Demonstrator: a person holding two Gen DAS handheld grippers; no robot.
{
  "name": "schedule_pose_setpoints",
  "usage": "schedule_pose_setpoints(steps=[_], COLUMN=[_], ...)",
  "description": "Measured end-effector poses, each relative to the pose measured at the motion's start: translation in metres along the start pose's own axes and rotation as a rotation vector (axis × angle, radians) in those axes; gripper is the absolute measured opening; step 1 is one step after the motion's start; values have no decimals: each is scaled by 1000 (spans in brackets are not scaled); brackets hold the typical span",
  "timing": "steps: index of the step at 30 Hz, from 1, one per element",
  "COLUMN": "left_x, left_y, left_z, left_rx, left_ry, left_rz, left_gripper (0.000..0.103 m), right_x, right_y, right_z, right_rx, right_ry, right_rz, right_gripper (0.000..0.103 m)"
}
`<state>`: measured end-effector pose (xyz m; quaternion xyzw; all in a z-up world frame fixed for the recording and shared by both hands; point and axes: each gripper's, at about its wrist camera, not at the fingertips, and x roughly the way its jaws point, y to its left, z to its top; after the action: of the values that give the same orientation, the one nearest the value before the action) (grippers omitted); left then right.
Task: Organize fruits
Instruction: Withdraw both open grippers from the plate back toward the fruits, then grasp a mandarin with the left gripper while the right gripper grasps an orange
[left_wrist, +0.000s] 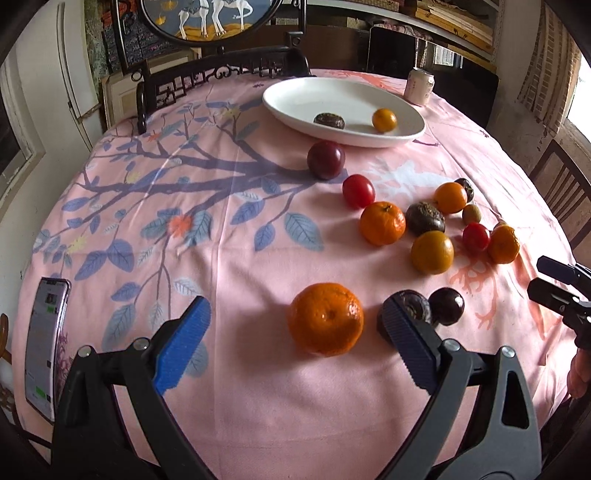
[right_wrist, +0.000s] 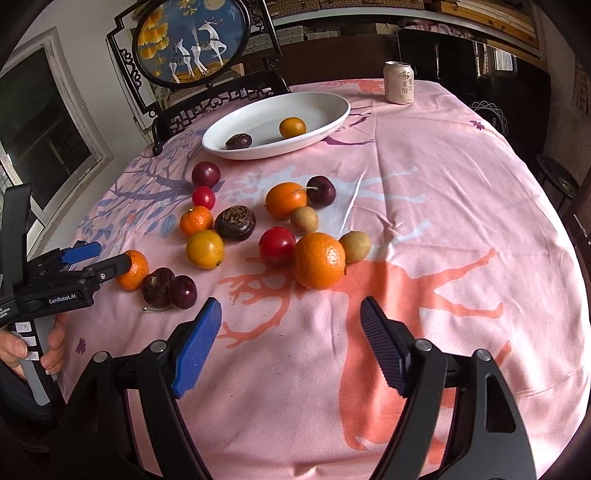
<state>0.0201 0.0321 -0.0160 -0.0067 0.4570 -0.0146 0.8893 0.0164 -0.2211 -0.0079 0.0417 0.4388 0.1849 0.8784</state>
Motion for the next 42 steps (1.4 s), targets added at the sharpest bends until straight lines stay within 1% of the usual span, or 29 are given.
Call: schedule_pose_setpoints(steps=[2,5,8,9,10,11,12,13,14,17,21,23,26,27,28,29,30,36,38,42], left_x=[3,7,18,23,27,29,27,26,25,25,24,23,22,22,22,22,22,22,22,21], left_y=[2,0,-2,-3,-3,-3,-4,-5,-8,-12,-12,-13,-12,-11,-10,-10,-10,-10,-9,-9], left_z=[-3,-7,-7,-6,-6,-5,-4,-4,-3,-2,-3,-5,-6,-6,-6,-6,-6,-6,-6,-7], left_rx=[3,34,53,56,61,67,74,83,94,115,104,106,105,102,99,96,95,94,93,89], left_ry=[14,10,55,67,74,73,58,54,50,51,57,57,54,53,52,51,50,47,46,46], left_rz=[-5,19,-3,-1,4,11,3,-26,-44,-44,-51,-52,-53,-55,-57,-58,-58,-58,-58,-59], left_gripper=[96,96,95,93,86,83,75,55,45,45,45,45,45,45,45,45,45,45,45,45], right_x=[0,2,3,4,4,4,4,4,5,11,23,30,40,43,46,50,53,58,56,46], right_y=[1,3,4,5,5,4,3,2,1,1,2,-1,-1,-1,0,-1,-1,-1,-1,-1], right_z=[2,4,4,4,4,4,4,4,4,5,6,8,13,14,16,18,19,26,25,20], right_rx=[-9,-12,-21,-27,-32,-33,-30,-28,-29,-52,-72,-64,-57,-56,-52,-42,-35,-14,-13,-16], right_ry=[-3,-5,-3,-2,-2,-4,-6,-10,-15,-19,9,28,49,54,64,74,83,75,71,69], right_rz=[-15,-20,-8,-11,-20,-29,-38,-46,-52,-113,-150,-168,-198,-196,-193,-192,-192,-198,-202,-173], right_gripper=[78,78,78,78,78,78,78,78,78,78,78,71,67,63,52,46,44,43,41,40])
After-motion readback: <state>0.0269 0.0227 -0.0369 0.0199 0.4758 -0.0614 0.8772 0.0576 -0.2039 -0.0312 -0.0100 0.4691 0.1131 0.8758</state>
